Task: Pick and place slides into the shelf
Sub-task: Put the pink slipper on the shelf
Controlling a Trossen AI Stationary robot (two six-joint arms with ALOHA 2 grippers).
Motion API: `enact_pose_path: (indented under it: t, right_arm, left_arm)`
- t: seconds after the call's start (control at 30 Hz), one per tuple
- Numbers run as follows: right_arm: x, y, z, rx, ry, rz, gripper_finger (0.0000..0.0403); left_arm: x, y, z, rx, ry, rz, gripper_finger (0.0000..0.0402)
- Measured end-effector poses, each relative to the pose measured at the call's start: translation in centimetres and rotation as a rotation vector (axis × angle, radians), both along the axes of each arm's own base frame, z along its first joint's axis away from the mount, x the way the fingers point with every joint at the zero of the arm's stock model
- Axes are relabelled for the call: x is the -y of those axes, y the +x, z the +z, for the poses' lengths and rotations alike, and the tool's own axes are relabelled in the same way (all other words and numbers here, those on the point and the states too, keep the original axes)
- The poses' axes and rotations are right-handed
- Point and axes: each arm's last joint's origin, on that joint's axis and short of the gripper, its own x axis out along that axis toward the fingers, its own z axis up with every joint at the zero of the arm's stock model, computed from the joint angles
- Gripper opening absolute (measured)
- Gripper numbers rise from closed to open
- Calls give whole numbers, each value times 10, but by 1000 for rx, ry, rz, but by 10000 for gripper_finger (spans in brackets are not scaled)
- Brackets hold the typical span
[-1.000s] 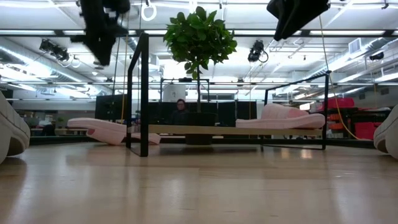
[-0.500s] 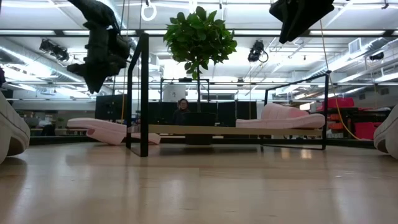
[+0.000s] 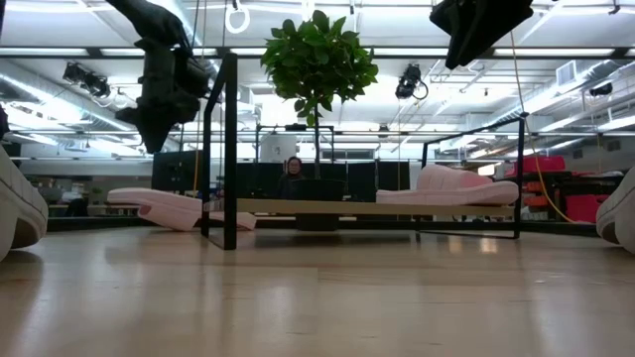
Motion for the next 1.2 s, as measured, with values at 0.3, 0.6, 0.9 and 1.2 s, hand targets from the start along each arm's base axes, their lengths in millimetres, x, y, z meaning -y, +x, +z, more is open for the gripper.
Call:
enact_pose_path:
  t: [0.3,0.6,0.9,1.2]
  right_arm:
    - [0,0,0,-2,12,7,113]
    - [-1,0,0,-3,21,9,113]
    - [-2,0,0,-8,64,24,113]
    - [-2,0,0,-8,78,14,113]
  left_arm:
    - [-9,-3,-16,-1,-111,102,128]
    - [-21,-1,-46,-69,-265,189,236]
    - [-30,2,-72,-16,-437,227,266]
    - [-42,-6,-93,-19,-493,180,265]
